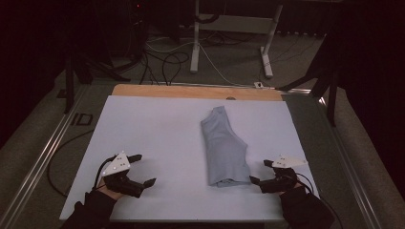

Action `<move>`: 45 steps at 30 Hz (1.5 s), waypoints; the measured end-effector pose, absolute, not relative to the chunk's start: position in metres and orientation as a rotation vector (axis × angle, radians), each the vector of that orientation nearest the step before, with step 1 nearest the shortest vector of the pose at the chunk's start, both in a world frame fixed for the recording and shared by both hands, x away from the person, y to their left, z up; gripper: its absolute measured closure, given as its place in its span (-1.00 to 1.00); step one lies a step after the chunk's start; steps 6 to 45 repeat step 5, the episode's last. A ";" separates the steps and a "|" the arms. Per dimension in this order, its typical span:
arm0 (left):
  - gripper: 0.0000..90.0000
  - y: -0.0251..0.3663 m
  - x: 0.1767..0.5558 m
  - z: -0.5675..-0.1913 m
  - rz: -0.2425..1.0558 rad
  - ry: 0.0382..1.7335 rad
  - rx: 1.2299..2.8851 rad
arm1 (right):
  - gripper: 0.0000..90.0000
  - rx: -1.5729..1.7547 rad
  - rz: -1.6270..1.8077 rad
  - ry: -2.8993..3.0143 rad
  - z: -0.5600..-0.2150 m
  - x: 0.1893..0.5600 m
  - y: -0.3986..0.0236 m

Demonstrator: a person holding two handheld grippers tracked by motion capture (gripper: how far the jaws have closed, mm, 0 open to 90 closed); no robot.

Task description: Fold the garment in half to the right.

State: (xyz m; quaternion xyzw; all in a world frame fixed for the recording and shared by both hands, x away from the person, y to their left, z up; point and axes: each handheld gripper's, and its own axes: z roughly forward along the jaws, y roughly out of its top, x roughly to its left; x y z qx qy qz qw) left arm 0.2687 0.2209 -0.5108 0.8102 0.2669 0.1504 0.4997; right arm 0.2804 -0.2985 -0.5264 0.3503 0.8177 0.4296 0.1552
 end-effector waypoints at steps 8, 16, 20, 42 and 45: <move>-1.00 0.221 0.268 -0.511 0.365 0.647 1.957 | -0.78 1.003 1.234 2.337 -0.526 0.280 -0.299; -1.00 0.221 0.268 -0.511 0.365 0.647 1.957 | -0.78 1.003 1.234 2.337 -0.526 0.280 -0.299; -1.00 0.221 0.268 -0.511 0.365 0.647 1.957 | -0.78 1.003 1.234 2.337 -0.526 0.280 -0.299; -1.00 0.221 0.268 -0.511 0.365 0.647 1.957 | -0.78 1.003 1.234 2.337 -0.526 0.280 -0.299; -1.00 0.221 0.268 -0.511 0.365 0.647 1.957 | -0.78 1.003 1.234 2.337 -0.526 0.280 -0.299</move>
